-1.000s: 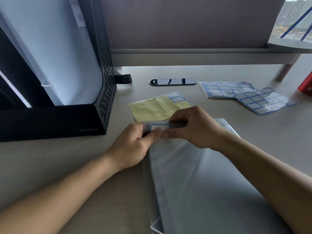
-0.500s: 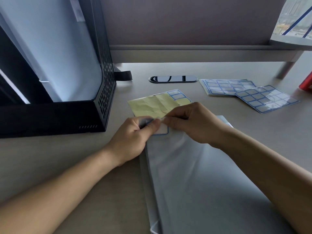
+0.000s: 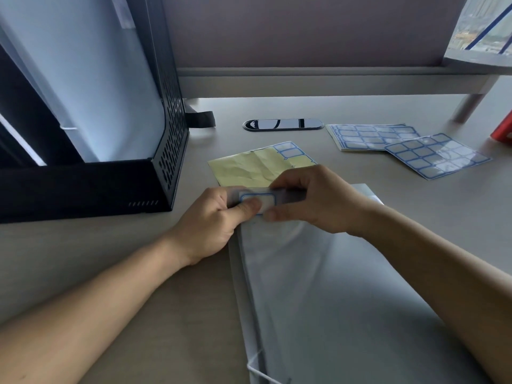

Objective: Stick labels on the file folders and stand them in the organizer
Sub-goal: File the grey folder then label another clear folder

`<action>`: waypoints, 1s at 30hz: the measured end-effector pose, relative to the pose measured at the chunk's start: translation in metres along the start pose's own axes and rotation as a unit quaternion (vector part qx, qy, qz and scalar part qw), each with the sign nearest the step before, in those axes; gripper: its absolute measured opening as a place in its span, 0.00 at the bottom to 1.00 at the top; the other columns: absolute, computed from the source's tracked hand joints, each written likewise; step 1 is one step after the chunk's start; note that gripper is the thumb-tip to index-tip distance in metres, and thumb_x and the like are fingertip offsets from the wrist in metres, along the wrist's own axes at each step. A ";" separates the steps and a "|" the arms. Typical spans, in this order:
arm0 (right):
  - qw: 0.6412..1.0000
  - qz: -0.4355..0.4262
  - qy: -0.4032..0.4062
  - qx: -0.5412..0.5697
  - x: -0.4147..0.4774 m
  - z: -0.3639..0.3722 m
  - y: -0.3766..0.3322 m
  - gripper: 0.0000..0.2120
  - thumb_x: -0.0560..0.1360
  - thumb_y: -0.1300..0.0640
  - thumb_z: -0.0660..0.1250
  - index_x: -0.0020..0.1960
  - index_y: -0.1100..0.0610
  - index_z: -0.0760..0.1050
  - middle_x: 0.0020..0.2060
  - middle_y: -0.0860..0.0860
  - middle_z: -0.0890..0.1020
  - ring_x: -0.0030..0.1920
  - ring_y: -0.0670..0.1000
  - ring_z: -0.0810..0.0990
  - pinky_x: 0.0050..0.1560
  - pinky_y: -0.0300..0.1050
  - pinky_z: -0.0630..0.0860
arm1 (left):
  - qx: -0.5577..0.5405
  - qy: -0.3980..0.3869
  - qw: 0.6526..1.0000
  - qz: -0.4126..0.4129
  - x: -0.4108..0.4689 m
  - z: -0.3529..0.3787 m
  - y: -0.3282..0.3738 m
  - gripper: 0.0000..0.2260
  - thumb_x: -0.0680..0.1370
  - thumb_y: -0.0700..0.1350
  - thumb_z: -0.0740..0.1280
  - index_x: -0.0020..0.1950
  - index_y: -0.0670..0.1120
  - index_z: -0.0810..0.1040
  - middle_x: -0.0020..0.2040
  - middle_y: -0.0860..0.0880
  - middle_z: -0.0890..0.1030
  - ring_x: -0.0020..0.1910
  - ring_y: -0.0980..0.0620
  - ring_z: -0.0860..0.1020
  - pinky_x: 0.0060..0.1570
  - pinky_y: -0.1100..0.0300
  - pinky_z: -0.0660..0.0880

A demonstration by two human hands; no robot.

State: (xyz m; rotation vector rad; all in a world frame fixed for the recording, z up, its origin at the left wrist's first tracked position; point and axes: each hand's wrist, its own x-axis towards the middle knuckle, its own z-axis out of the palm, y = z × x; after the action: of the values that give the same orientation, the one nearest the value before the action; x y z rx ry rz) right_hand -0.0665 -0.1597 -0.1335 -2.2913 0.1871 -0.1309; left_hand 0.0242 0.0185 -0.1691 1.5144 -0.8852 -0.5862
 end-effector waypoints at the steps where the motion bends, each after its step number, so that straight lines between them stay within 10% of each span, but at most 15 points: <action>1: 1.000 -0.002 0.014 -0.009 0.001 0.002 0.001 0.12 0.63 0.44 0.81 0.40 0.43 0.79 0.34 0.42 0.79 0.36 0.44 0.74 0.44 0.41 0.70 | -0.004 -0.003 1.000 -0.004 0.001 -0.001 -0.001 0.13 0.77 0.46 0.64 0.53 0.38 0.82 0.49 0.44 0.84 0.51 0.49 0.81 0.57 0.55 0.75; 5: 0.999 -0.001 0.038 -0.017 0.004 0.008 0.002 0.14 0.61 0.45 0.81 0.37 0.46 0.77 0.31 0.45 0.77 0.35 0.47 0.73 0.46 0.44 0.67 | 0.018 -0.021 0.999 0.015 0.002 -0.004 -0.002 0.24 0.78 0.53 0.65 0.46 0.29 0.73 0.41 0.40 0.74 0.44 0.46 0.73 0.49 0.51 0.69; 12: 0.999 -0.006 0.050 0.007 0.003 0.008 0.003 0.23 0.60 0.29 0.70 0.42 0.47 0.81 0.37 0.50 0.83 0.38 0.52 0.77 0.47 0.47 0.73 | 0.110 0.046 0.991 0.057 0.003 0.003 -0.001 0.15 0.79 0.52 0.62 0.47 0.42 0.81 0.45 0.32 0.79 0.41 0.43 0.76 0.47 0.43 0.74; 18: 0.995 0.006 0.037 0.095 0.006 0.004 0.002 0.13 0.71 0.50 0.76 0.38 0.58 0.80 0.32 0.54 0.76 0.34 0.51 0.69 0.36 0.47 0.65 | 0.035 0.028 0.999 0.011 0.002 0.000 0.000 0.30 0.77 0.62 0.63 0.50 0.31 0.76 0.46 0.28 0.79 0.44 0.36 0.76 0.56 0.32 0.70; 24: 0.996 0.017 0.083 0.025 0.007 0.008 0.000 0.12 0.69 0.45 0.76 0.36 0.52 0.82 0.30 0.46 0.80 0.31 0.45 0.73 0.36 0.43 0.71 | 0.156 0.079 0.982 0.078 0.003 0.005 -0.002 0.20 0.80 0.53 0.59 0.46 0.38 0.80 0.44 0.36 0.82 0.47 0.38 0.79 0.49 0.43 0.74; 30: 0.963 0.060 0.113 -0.236 0.003 -0.020 -0.020 0.24 0.72 0.32 0.65 0.63 0.42 0.74 0.60 0.43 0.78 0.65 0.52 0.73 0.67 0.54 0.65 | 0.143 0.193 0.970 0.041 0.000 0.002 0.018 0.25 0.77 0.58 0.63 0.43 0.34 0.76 0.30 0.44 0.69 0.32 0.52 0.68 0.35 0.55 0.63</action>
State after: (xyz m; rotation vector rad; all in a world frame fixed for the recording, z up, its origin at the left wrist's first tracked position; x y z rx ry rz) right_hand -0.0649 -0.1620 -0.1052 -2.7275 0.5221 -0.3136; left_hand 0.0194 0.0173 -0.1515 1.7650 -0.7438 -0.0930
